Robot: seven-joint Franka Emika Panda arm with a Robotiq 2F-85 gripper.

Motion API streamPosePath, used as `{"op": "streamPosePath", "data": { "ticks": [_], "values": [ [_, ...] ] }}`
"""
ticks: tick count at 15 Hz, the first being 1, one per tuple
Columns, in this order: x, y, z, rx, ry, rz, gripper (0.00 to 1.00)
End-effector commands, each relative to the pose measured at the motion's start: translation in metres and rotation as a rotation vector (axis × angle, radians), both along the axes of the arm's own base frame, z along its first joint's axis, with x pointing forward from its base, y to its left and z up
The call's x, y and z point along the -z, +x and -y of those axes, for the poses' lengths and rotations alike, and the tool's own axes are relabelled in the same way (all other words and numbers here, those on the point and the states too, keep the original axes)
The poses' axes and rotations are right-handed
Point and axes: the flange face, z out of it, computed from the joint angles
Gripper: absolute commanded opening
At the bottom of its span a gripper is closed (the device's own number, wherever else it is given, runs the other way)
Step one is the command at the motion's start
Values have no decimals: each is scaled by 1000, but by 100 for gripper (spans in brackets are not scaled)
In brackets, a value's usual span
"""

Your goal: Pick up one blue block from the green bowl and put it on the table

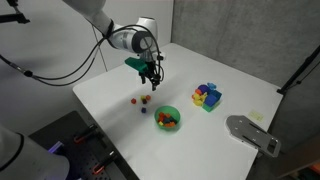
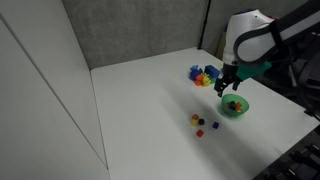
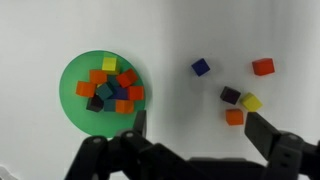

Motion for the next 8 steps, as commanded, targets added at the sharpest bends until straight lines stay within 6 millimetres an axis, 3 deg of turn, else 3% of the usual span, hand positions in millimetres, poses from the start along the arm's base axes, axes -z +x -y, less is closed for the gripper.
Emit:
{"op": "streamPosePath", "data": {
  "ticks": [1,8],
  "values": [
    [-60,-20,29,43,57,26,100],
    [-175,-38,73,-33,108,70,100]
  ]
}}
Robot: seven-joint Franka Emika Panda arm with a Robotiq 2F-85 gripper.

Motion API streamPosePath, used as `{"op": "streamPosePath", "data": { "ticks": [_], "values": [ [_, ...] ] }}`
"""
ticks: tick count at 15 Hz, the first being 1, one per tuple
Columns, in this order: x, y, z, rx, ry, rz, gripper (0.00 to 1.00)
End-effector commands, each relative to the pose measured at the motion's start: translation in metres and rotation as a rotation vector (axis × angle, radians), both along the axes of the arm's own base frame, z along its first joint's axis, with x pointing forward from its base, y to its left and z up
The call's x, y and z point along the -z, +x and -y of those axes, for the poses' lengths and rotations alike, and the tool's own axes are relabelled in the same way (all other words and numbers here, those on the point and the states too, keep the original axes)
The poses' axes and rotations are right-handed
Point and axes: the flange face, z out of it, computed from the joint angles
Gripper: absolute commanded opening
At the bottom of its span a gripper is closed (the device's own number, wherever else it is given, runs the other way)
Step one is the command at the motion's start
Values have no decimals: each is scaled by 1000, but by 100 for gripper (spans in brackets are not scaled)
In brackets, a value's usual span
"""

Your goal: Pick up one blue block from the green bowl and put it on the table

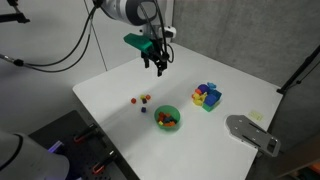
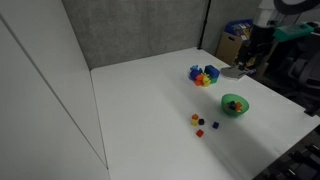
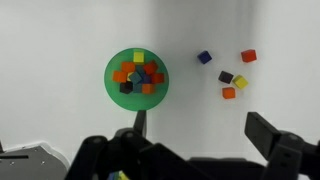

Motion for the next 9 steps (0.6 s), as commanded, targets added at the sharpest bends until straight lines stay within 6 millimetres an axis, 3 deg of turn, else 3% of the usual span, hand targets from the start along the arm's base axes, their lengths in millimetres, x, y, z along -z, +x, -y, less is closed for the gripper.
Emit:
{"op": "streamPosePath", "data": {
  "ticks": [1,5,9],
  "values": [
    [-51,-18,12,-55,24,5,100],
    [-80,-33,13,-69,9,11,100],
    [-79,-32,11,-50,12,13,100]
  ]
}}
